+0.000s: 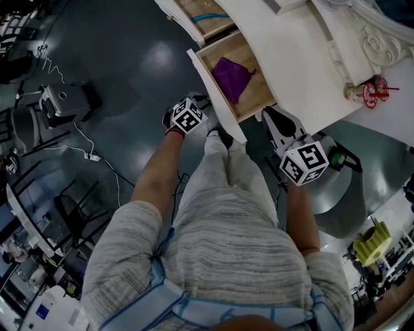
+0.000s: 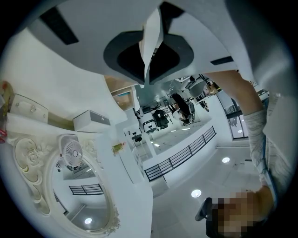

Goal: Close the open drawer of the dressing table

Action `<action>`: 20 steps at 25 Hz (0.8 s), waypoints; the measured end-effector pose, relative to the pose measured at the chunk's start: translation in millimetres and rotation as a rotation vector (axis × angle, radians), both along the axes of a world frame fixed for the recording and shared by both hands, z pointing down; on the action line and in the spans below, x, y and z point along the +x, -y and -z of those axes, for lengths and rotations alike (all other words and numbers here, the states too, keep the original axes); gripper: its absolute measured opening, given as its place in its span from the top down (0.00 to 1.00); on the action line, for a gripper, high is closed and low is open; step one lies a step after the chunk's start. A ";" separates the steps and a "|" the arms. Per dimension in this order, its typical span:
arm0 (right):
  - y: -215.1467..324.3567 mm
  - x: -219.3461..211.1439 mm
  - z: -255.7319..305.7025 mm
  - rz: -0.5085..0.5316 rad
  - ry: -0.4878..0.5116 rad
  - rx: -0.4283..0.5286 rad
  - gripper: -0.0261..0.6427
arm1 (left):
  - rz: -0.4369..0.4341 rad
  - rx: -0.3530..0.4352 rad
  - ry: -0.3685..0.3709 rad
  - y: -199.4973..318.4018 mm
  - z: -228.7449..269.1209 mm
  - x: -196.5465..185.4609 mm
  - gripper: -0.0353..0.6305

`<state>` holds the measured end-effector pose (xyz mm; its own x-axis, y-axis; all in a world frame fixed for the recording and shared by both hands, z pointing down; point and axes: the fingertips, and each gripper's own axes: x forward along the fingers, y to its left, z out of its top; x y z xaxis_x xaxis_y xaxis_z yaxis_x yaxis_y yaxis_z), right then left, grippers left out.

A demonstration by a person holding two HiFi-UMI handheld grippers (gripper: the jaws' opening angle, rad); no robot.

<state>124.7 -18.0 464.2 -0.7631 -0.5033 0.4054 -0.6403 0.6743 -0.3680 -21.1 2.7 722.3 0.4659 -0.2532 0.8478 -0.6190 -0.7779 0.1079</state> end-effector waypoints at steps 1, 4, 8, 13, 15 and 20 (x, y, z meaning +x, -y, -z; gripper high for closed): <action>1.0 0.5 -0.2 -0.002 0.000 -0.001 0.94 | 0.000 -0.001 -0.003 1.7 0.0 1.6 0.76; 3.7 2.3 -0.3 -0.010 0.000 -0.002 0.94 | -0.003 -0.001 -0.013 6.5 1.1 7.2 0.76; 8.8 6.7 -0.1 -0.022 0.001 -0.001 0.94 | -0.005 -0.001 -0.019 14.9 2.2 17.2 0.77; 12.4 10.9 -1.2 -0.033 -0.002 -0.003 0.94 | -0.020 -0.004 -0.023 24.9 1.7 27.9 0.77; 13.7 13.0 -1.7 -0.039 -0.002 -0.004 0.94 | -0.021 -0.005 -0.025 28.9 1.3 32.1 0.77; 15.1 19.1 -1.7 -0.055 -0.002 -0.007 0.94 | -0.025 -0.004 -0.032 39.4 3.2 44.4 0.77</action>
<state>143.8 -33.1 465.9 -0.7337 -0.5417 0.4101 -0.6768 0.6356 -0.3714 23.3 -36.7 719.0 0.4986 -0.2378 0.8336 -0.5957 -0.7926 0.1301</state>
